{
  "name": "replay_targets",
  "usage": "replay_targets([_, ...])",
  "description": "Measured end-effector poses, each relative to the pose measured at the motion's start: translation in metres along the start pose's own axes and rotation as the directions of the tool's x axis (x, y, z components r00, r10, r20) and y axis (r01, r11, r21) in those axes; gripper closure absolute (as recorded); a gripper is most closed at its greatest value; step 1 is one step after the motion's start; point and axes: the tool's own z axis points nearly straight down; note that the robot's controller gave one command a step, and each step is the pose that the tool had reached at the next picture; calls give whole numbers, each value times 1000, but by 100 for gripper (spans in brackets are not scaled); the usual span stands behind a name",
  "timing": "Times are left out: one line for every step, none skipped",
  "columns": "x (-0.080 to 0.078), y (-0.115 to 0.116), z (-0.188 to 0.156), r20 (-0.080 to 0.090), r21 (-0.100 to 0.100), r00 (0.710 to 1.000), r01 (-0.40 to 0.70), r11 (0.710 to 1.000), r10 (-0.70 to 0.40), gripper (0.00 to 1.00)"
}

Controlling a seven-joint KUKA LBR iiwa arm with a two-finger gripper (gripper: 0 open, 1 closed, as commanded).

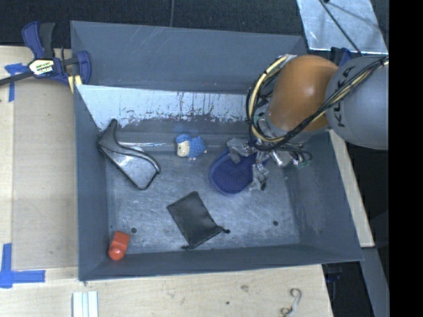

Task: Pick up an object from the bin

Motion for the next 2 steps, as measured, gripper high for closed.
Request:
replay_targets([7,-28,-121,4,4,1000,9,1000,-9,100])
replay_targets([56,-53,-232,0,2,930,367,930,-367,100])
